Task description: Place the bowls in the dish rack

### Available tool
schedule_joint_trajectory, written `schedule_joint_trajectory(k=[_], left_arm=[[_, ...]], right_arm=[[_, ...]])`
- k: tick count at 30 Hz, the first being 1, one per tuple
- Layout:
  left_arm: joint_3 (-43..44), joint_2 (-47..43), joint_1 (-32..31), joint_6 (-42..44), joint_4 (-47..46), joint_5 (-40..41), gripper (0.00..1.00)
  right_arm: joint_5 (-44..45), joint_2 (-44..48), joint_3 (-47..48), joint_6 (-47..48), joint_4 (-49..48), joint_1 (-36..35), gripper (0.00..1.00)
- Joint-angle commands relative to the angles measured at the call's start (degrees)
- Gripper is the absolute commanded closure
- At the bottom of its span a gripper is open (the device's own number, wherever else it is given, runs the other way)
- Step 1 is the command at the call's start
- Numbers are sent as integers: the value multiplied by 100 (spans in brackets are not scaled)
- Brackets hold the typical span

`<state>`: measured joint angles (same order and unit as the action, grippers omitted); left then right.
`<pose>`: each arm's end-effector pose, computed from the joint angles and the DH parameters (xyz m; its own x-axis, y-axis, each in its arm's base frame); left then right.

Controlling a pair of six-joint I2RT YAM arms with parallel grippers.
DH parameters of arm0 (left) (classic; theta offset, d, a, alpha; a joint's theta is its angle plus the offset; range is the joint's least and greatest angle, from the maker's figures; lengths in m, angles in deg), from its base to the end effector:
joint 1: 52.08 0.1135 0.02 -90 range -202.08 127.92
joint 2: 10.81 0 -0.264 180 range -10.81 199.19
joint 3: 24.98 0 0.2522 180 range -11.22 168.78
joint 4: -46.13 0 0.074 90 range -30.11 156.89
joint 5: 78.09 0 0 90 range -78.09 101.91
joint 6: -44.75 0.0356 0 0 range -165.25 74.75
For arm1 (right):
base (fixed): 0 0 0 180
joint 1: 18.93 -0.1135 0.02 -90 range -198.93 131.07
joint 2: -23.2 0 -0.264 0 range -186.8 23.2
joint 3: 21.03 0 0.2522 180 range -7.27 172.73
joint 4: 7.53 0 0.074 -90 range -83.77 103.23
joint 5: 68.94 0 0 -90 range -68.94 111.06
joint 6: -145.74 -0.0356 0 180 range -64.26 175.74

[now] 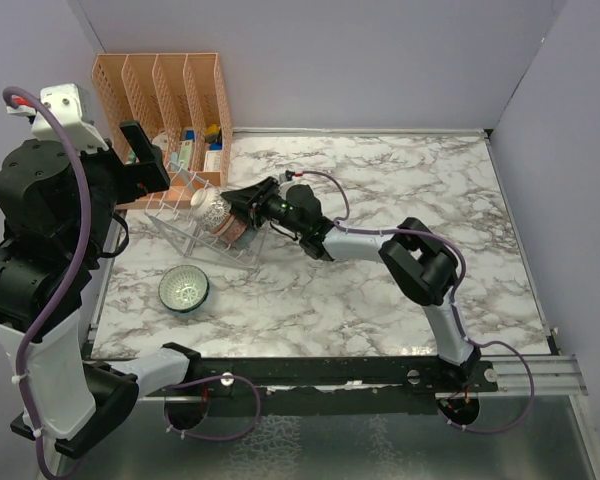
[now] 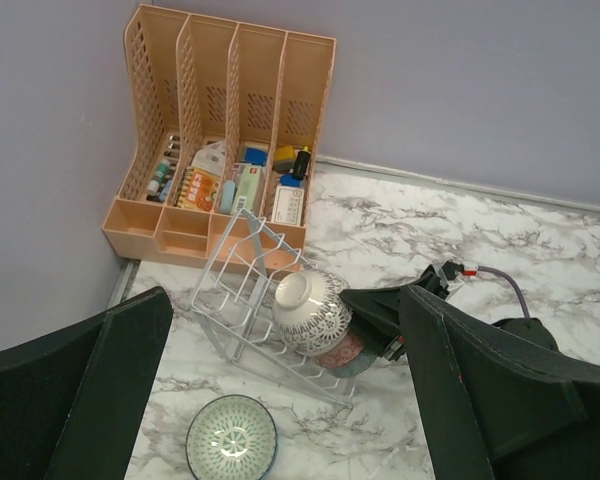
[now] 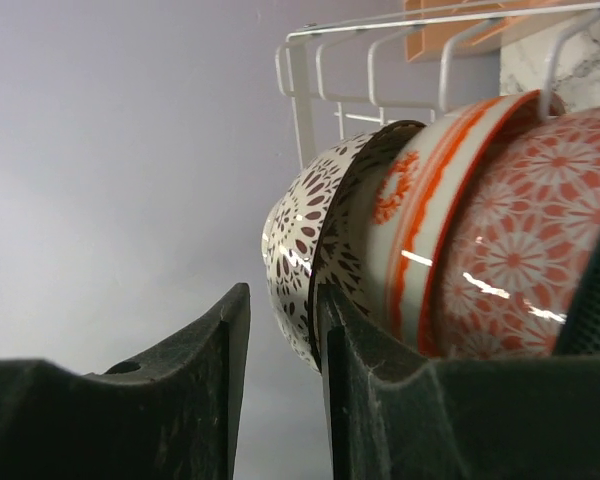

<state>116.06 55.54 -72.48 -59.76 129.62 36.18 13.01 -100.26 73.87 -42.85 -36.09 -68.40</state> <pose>0.0856 -0.0162 0.5823 -0.1230 -0.1979 -0.9725 -0.0969 0.9776 -0.1867 0.3187 0.3805 0.2132 -0.8341 0.5310 0.1494 0.1260 -0.0802 0.9888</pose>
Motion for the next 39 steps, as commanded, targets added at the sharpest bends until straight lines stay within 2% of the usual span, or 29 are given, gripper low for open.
schedule_joint_trajectory(k=[1,10,14,19,25,28,33,36,39], left_arm=[[-85,-42,-38,-22,-196,-37,1],[-149,-84,-41,-64,-199,-60,1],[-154,-116,-34,-87,-197,-42,1],[-189,-144,-40,-104,-214,-30,1],[-248,-157,-35,-136,-232,-99,1],[-169,-119,-38,-169,-202,-109,1],[101,-8,-34,-189,-74,-31,1],[461,63,-35,-233,-9,81,1],[707,84,-40,-303,-31,162,1]], right_arm=[[-454,252,-11,113,273,77,65],[-557,59,540,296,844,78,62],[-489,316,606,597,1634,78,61],[-457,610,407,734,2339,78,61],[-416,1050,-121,936,2221,78,61],[-456,1311,75,1654,2790,78,61],[-996,1523,671,3330,4120,3,60],[-964,1462,1273,4748,5124,-289,55],[-988,1204,1921,5717,5995,-643,55]])
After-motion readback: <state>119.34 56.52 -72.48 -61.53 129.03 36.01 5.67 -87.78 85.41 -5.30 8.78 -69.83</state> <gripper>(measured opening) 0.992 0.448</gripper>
